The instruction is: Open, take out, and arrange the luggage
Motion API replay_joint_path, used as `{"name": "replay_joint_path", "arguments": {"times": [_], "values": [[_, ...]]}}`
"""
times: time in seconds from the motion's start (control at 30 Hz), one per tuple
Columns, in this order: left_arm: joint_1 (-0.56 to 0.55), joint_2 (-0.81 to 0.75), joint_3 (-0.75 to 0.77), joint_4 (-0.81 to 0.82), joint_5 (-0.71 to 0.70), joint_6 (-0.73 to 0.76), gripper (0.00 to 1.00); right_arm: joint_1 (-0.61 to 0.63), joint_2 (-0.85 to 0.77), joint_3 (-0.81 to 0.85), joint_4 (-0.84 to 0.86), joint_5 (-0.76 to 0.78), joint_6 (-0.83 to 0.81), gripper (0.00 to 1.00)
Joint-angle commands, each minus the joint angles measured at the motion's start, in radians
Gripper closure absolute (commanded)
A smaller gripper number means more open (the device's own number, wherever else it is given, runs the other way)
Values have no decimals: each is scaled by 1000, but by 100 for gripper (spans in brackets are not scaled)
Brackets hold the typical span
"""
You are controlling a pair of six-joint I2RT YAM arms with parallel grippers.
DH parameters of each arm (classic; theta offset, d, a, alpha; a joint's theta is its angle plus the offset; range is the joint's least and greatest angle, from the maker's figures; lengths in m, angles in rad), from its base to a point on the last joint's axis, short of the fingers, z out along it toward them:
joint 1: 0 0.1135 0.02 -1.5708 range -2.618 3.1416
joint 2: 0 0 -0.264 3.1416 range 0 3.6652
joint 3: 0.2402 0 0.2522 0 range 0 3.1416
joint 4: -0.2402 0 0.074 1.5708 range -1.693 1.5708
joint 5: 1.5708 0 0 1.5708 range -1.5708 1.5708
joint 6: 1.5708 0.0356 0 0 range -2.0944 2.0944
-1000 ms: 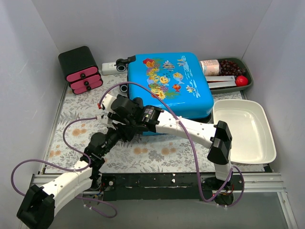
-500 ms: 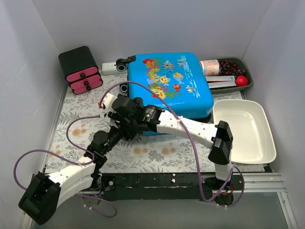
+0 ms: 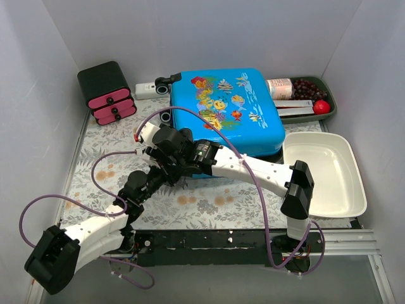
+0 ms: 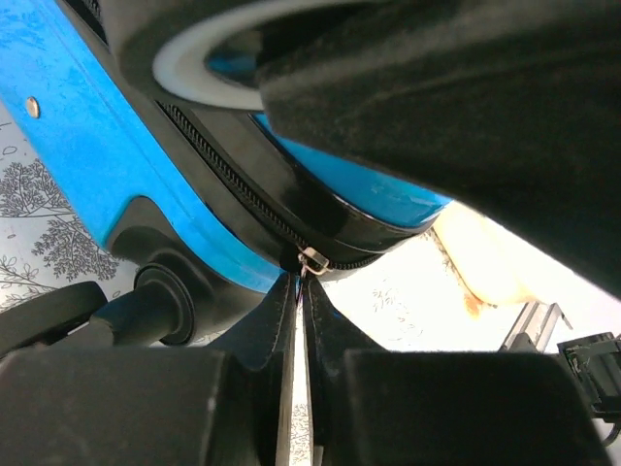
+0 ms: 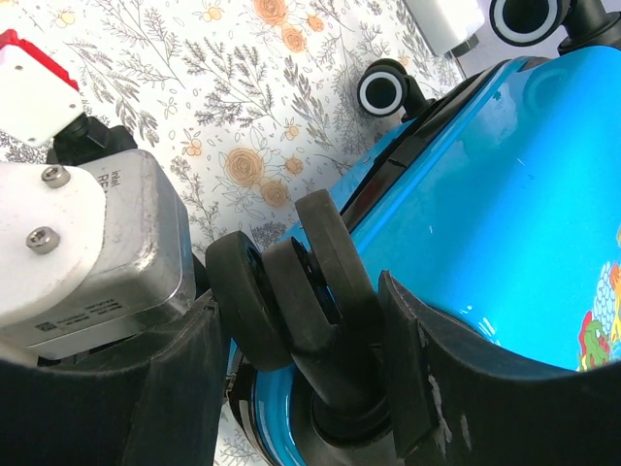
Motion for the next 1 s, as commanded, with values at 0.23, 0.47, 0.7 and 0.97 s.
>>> {"name": "replay_joint_path", "arguments": {"times": [0.23,0.47,0.7,0.97], "values": [[-27,-186,62,-265,-363,-95,100,-41,-193,-66,302,165,314,99],[-27,-116,102,-375,-575,-175,100,-41,-239,-124,305,153,319,99],[-23,28,164,-320,-639,-203,100,-41,-317,-225,256,79,354,99],[75,110,197,-252,-583,-223,100,-41,-420,-420,275,32,438,99]]}}
